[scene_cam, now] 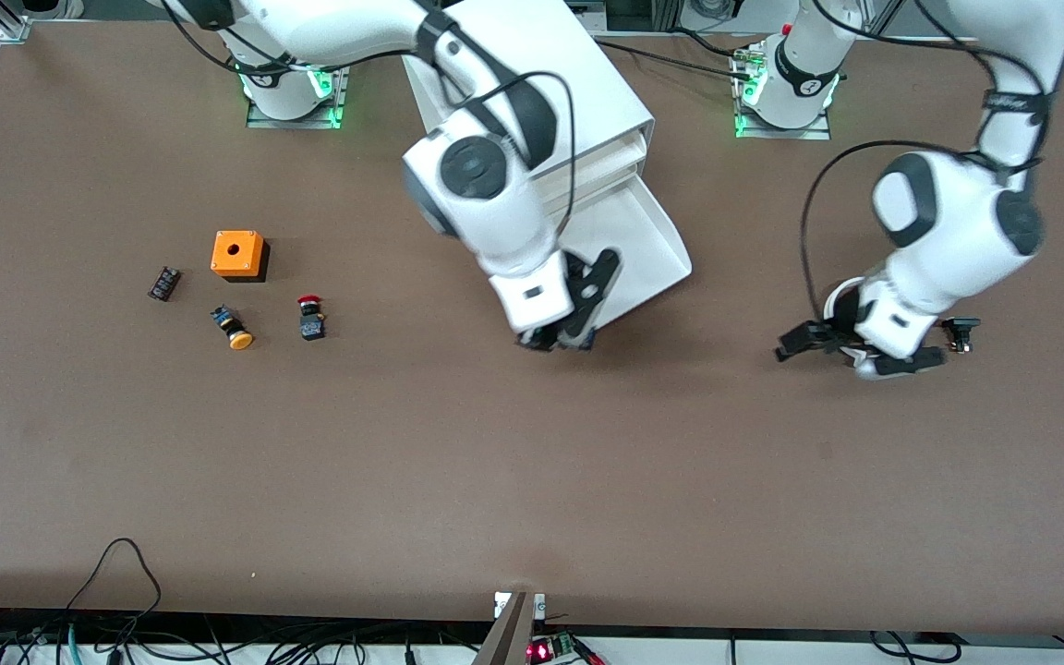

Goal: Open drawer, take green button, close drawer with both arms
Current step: 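Lift the button out with the right gripper while the left gripper reaches the drawer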

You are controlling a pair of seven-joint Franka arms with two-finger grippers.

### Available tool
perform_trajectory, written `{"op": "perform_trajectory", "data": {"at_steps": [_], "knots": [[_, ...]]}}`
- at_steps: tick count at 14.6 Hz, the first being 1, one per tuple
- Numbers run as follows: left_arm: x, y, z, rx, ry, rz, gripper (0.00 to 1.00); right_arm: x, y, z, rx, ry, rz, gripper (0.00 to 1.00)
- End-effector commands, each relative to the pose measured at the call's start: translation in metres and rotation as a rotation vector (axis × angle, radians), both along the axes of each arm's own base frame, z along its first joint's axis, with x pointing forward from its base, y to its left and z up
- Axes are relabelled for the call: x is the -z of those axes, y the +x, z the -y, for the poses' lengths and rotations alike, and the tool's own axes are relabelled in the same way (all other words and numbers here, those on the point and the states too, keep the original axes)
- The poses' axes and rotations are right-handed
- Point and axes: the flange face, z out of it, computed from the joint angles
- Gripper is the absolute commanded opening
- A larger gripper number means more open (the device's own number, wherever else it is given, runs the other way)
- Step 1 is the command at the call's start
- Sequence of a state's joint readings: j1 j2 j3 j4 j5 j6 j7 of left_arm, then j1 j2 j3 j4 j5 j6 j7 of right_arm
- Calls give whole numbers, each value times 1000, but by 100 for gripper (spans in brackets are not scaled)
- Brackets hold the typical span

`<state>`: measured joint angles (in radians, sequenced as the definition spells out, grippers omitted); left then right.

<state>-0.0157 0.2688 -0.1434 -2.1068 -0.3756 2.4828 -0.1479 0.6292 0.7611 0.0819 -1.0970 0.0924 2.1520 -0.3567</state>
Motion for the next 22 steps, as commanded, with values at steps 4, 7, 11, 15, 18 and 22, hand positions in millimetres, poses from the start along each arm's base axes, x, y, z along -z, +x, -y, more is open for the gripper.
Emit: {"op": "perform_trajectory", "data": {"at_steps": [4,7,11,15,18,22], "knots": [[95,-25,100,-176,-129,-155,100,42,21,118,357,-41,-180,19],[99,-37,110,-167,-131,-209,100,57,24,189,527,-86,-251,19],[89,-63,153,-49,-158,-322,100,99,0,223,840,-145,-371,23],[78,-88,193,45,-179,-375,100,152,-29,254,877,-176,-372,23],[80,-105,208,104,-184,-448,100,170,-57,268,888,-147,-322,23],[79,-124,229,160,-190,-496,100,187,-81,271,883,-104,-265,23]]}}
